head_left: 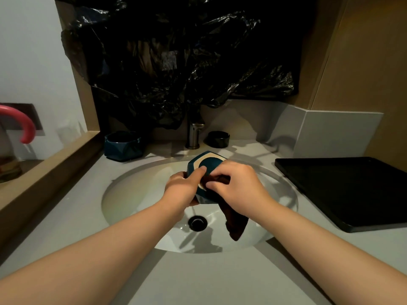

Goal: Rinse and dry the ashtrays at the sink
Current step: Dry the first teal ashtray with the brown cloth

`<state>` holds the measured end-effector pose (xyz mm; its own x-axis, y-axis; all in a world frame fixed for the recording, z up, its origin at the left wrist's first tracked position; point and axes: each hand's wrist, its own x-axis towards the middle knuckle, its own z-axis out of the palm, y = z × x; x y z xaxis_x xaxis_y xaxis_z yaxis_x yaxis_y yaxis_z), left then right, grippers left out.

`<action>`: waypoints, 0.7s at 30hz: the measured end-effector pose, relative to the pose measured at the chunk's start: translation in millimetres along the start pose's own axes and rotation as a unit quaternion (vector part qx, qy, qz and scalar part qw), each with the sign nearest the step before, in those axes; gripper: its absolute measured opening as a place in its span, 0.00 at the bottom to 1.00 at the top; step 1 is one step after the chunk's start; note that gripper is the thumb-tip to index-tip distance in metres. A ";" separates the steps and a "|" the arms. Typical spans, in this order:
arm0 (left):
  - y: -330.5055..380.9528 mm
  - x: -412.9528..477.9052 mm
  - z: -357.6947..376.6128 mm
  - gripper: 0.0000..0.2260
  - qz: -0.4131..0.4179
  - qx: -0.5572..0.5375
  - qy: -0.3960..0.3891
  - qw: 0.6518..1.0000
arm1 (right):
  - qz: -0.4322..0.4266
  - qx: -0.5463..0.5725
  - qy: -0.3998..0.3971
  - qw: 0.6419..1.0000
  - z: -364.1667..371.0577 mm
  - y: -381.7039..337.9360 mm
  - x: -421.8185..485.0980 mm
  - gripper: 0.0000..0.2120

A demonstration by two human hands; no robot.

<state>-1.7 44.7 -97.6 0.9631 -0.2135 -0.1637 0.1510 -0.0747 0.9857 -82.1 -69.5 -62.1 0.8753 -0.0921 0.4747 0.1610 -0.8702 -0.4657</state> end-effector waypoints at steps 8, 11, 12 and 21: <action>-1.1 0.7 0.1 0.14 0.006 -0.003 -0.010 1.000 | 0.035 -0.091 -0.020 0.995 -13.8 6.4 2.7 0.08; -0.4 -0.2 0.3 0.14 0.001 -0.009 -0.019 1.000 | -0.037 -0.068 -0.023 0.997 -5.1 -1.4 -1.4 0.08; 0.2 -0.4 -0.6 0.14 -0.003 -0.020 -0.020 1.000 | -0.058 -0.060 -0.034 0.996 -5.4 -2.5 -1.0 0.07; 1.7 -1.6 -3.3 0.14 -0.014 0.030 -0.085 0.996 | -0.004 -0.166 -0.100 0.981 -32.0 31.2 8.0 0.08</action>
<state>-2.2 48.2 -95.5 0.9067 -0.3711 -0.2003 0.1586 -0.1401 0.9774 -84.7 -112.8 -48.9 0.9521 -0.0172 0.3052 0.0393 -0.9833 -0.1780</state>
